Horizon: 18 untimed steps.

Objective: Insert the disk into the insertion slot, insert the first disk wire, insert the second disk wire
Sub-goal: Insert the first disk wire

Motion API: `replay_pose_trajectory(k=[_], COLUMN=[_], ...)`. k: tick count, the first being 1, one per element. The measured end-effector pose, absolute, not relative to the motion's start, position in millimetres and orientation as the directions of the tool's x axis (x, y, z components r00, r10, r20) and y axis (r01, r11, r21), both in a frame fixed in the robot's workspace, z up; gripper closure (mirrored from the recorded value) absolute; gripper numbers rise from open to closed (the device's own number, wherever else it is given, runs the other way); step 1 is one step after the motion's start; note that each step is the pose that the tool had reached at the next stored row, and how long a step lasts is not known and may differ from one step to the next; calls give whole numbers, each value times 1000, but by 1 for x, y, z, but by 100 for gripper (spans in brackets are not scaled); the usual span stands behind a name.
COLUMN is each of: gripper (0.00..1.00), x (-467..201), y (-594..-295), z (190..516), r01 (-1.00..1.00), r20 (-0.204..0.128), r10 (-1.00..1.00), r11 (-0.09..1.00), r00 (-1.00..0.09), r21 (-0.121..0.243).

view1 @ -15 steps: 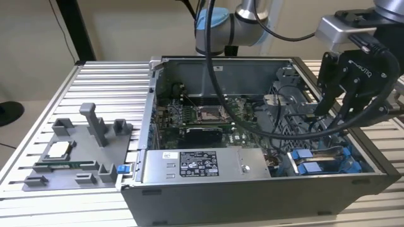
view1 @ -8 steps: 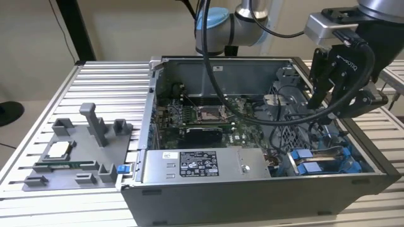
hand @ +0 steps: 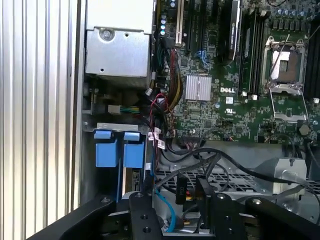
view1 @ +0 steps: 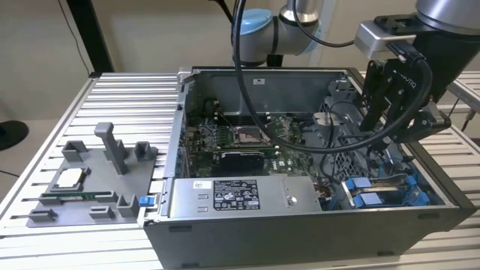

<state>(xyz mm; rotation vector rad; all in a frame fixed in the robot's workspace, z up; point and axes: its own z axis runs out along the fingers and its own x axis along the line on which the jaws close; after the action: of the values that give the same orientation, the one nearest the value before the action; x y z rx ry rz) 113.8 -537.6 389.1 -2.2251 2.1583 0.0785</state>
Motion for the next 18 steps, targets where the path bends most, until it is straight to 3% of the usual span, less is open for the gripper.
replay_pose_trajectory(k=[8, 13, 14, 18], gripper=[0, 0, 100, 100], x=[113, 113, 113, 113], y=[-538, -538, -538, -538], z=[385, 384, 384, 384], r01=[-1000, -1000, -999, -999], r20=[-74, -100, -107, -125], r10=[-997, -995, -994, -992], r11=[-30, -30, -30, -29], r00=[31, 31, 31, 31], r21=[-4, -10, -11, -16])
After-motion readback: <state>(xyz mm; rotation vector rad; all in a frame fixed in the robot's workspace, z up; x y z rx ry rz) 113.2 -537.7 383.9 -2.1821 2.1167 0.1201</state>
